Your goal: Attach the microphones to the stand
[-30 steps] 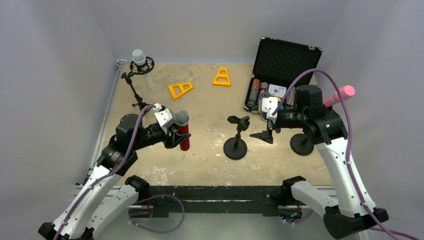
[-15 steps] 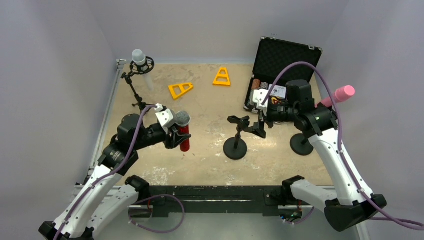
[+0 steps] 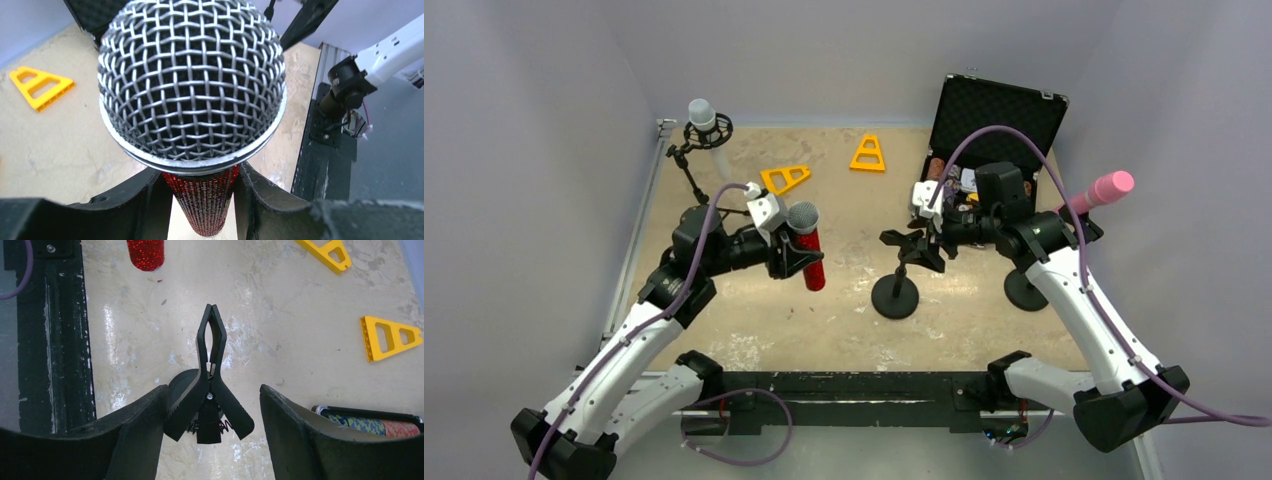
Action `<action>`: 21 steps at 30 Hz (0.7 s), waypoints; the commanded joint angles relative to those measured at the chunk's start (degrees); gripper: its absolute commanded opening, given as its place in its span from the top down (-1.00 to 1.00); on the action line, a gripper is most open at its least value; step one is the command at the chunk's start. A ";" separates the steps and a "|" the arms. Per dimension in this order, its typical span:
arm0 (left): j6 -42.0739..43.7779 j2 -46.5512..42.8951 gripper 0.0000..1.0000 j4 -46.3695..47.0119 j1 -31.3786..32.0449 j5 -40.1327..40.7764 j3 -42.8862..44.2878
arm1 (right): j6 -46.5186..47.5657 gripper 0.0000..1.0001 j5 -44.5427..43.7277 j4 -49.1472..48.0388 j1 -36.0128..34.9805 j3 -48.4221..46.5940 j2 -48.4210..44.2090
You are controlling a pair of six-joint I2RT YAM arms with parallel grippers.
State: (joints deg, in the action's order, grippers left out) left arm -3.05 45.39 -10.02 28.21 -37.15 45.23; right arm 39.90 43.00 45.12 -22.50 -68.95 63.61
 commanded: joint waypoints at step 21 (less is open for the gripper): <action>1.70 28.03 1.00 4.19 15.44 -0.43 28.89 | 0.47 1.00 4.27 -2.41 -0.34 0.35 -3.28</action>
State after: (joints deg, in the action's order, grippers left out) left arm -4.45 70.87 -3.11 41.36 -38.33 70.00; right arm 40.56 44.18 46.44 -22.70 -67.77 62.26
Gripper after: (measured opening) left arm 0.464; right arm 0.388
